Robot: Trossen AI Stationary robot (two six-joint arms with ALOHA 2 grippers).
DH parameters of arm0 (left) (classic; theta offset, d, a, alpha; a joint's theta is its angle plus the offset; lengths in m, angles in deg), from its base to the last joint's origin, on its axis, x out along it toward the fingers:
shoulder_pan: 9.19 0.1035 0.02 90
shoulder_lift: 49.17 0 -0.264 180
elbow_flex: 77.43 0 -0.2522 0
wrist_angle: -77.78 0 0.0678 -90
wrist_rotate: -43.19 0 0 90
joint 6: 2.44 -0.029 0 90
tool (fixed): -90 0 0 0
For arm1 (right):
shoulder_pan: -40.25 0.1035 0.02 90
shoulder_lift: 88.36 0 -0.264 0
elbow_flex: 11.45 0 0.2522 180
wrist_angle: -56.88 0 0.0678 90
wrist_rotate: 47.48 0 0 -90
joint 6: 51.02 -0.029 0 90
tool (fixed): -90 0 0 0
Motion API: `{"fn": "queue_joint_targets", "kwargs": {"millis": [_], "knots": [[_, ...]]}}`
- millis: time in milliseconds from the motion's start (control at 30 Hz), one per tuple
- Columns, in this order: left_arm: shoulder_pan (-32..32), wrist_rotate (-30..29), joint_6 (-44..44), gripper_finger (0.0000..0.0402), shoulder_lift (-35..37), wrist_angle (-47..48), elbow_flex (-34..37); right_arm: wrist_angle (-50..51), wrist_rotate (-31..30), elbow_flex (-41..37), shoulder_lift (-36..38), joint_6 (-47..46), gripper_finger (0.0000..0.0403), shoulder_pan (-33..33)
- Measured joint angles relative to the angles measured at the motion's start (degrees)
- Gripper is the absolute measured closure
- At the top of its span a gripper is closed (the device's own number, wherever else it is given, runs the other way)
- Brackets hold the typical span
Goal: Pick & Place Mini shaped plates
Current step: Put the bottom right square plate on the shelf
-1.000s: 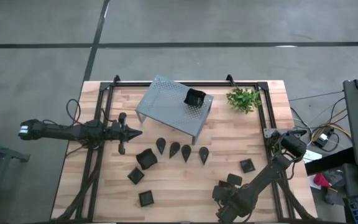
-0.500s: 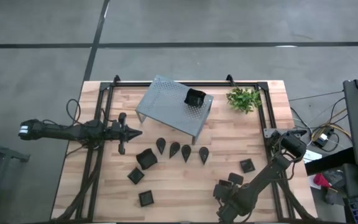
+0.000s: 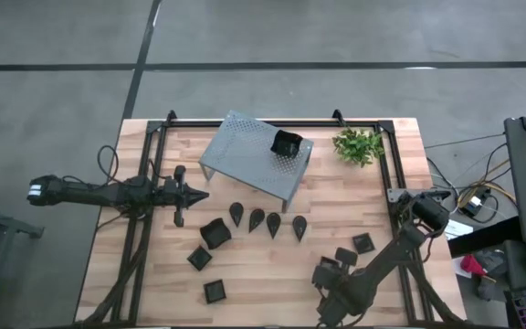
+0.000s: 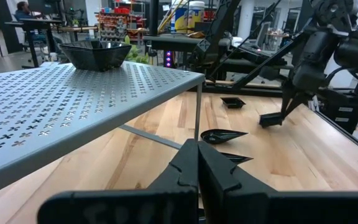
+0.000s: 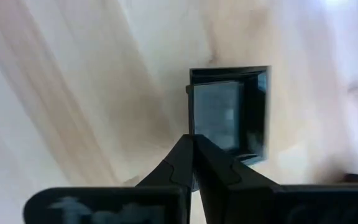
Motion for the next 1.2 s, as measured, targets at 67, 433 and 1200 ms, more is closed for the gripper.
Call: {"fn": "queue_joint_targets", "kwargs": {"millis": [67, 433, 1200], "knots": [[-0.01, 0.00, 0.01, 0.0401, 0.00, 0.00, -0.02, 1.65, -2.00, 1.39, 0.04, 1.37, 0.0393, -0.45], [-0.02, 0.00, 0.00, 0.0401, 0.01, 0.17, -0.01, 3.04, -13.90, 7.34, 0.08, 12.43, 0.0392, -5.84], [-0.01, 0.00, 0.02, 0.0401, 0.00, 0.20, -0.01, 7.81, -26.50, 24.41, 0.09, 43.15, 0.0392, -18.09]]}}
